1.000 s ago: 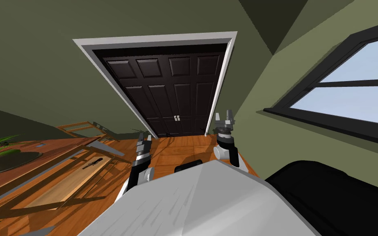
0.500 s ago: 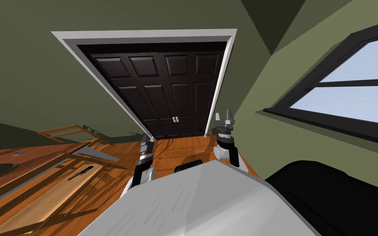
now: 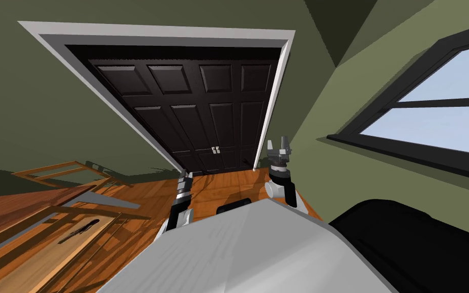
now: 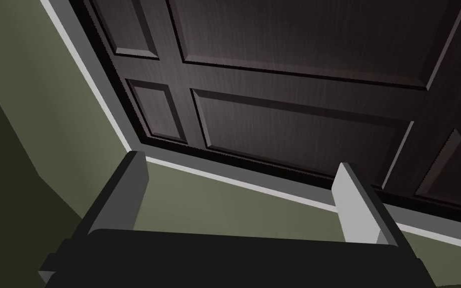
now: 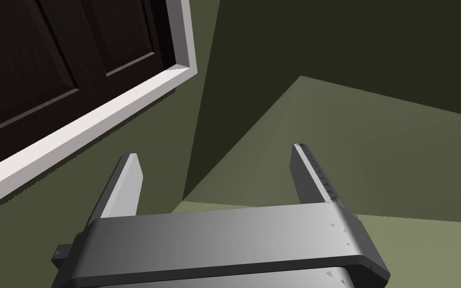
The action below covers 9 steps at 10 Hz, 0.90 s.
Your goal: Pull the door open
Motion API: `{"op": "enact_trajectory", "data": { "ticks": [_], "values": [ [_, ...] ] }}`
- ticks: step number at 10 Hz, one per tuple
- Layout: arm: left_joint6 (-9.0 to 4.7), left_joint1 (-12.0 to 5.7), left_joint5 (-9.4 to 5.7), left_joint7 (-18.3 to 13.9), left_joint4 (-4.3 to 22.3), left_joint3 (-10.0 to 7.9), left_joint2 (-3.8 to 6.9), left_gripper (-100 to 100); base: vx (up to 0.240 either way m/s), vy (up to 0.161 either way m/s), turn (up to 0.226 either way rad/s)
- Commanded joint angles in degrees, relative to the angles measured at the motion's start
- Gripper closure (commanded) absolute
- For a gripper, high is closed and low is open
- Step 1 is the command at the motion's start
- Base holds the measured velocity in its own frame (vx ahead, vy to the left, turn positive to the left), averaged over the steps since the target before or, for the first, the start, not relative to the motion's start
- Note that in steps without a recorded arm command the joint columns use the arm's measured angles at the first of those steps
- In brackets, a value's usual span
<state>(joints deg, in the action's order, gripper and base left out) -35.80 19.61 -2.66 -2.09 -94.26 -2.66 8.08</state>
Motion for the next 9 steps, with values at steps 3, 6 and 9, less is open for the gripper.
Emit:
{"op": "enact_trajectory", "data": {
  "ticks": [3, 6, 9],
  "values": [
    [-1.06, -1.58, -0.30, -0.92, 5.36, 0.17, 0.62, -100, 0.103, 0.000, -0.065],
    [-2.08, -2.95, -0.56, -1.71, 10.07, 0.27, 1.21, -100, 0.102, 0.000, -0.073],
    [-3.08, -4.31, -0.82, -2.47, 14.66, 0.37, 1.76, -100, 0.098, 0.001, -0.063]
  ]
}}
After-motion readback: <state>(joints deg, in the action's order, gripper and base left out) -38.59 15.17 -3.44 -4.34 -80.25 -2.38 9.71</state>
